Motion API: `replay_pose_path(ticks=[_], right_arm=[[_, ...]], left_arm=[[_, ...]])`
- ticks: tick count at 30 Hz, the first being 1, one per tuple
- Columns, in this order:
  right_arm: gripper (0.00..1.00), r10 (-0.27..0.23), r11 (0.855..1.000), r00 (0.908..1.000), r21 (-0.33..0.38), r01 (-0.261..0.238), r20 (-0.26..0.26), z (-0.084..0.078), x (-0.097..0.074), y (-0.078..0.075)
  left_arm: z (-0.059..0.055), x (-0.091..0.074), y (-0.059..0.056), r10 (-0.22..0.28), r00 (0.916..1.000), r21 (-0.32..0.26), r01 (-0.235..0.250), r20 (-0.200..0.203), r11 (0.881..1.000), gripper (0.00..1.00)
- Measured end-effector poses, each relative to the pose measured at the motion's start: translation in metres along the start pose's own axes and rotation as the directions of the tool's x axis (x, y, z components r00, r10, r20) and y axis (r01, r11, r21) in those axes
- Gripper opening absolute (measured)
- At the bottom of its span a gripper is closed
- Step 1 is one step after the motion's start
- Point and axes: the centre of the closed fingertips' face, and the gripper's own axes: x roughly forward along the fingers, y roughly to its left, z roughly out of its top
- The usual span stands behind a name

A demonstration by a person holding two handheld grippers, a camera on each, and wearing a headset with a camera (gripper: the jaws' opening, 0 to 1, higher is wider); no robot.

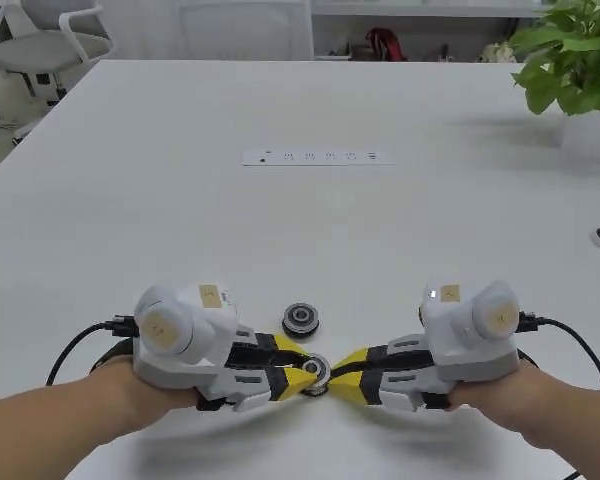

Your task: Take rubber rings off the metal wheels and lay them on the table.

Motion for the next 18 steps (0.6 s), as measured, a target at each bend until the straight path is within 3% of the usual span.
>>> replay_pose_path(ticks=[18], right_arm=[[0.0, -0.001, 0.998, 0.9998, 0.061, 0.0, 0.02, -0.0005, 0.0004, -0.0007]], left_arm=[[-0.0001, -0.0005, 0.0003, 0.0, 0.9998, -0.012, 0.0, 0.02, 1.0, 0.12]])
